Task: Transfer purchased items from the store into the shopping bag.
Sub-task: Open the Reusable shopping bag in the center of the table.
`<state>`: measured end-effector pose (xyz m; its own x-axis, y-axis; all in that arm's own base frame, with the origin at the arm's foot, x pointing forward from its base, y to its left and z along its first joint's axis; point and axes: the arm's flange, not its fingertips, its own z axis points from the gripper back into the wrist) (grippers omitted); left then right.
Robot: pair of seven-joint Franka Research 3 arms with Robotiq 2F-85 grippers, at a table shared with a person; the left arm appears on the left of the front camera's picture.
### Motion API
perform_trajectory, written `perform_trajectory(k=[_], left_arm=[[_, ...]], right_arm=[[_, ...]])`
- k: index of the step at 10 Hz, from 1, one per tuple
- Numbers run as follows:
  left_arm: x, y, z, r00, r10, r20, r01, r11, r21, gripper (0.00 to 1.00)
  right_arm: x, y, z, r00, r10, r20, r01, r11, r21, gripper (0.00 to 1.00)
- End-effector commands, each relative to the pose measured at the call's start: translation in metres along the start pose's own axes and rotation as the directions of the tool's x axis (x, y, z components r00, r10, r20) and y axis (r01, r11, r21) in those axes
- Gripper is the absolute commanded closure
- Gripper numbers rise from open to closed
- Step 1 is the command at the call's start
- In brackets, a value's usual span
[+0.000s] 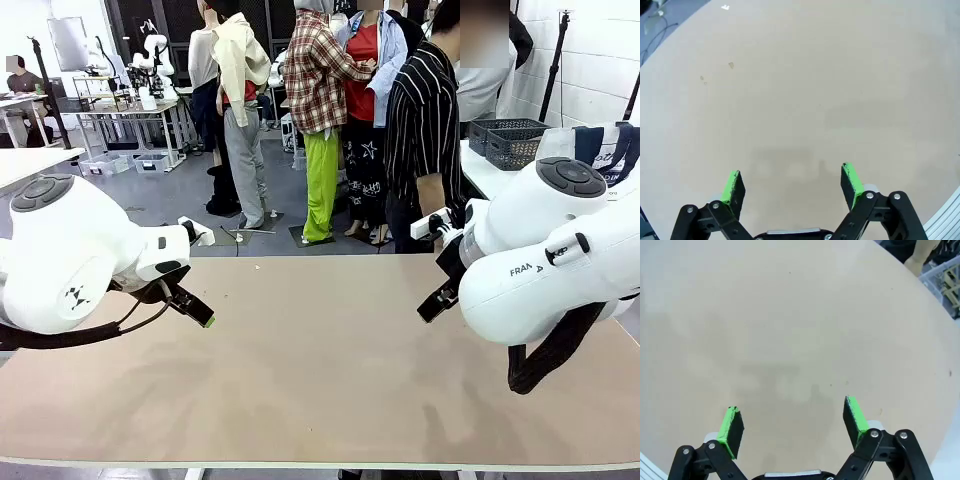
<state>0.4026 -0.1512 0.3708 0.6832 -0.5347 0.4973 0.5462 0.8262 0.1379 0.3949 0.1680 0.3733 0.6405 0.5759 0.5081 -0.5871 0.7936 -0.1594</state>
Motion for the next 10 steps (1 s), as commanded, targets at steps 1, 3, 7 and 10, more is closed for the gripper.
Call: perform_trajectory(k=[1,3,7,10], left_arm=[[0.0001,0.0,0.0002,1.0,0.0,0.001,0.0,1.0,0.0,0.0],[0.0001,0.0,0.0002,1.0,0.0,0.001,0.0,1.0,0.0,0.0],[0.0001,0.0,0.0002,1.0,0.0,0.001,0.0,1.0,0.0,0.0],[0.0003,-0.0012,0.0,1.0,-0.003,0.0,0.003,1.0,-0.001,0.0]], right_arm=[[0.0,0.0,0.0,1.0,0.0,0.0,0.0,1.0,0.0,0.0],[0.0,0.0,0.0,1.0,0.0,0.0,0.0,1.0,0.0,0.0],[0.0,0.0,0.0,1.0,0.0,0.0,0.0,1.0,0.0,0.0],[0.0051,-0.0041,0.006,1.0,-0.02,0.018,0.021,0.999,-0.031,0.0]])
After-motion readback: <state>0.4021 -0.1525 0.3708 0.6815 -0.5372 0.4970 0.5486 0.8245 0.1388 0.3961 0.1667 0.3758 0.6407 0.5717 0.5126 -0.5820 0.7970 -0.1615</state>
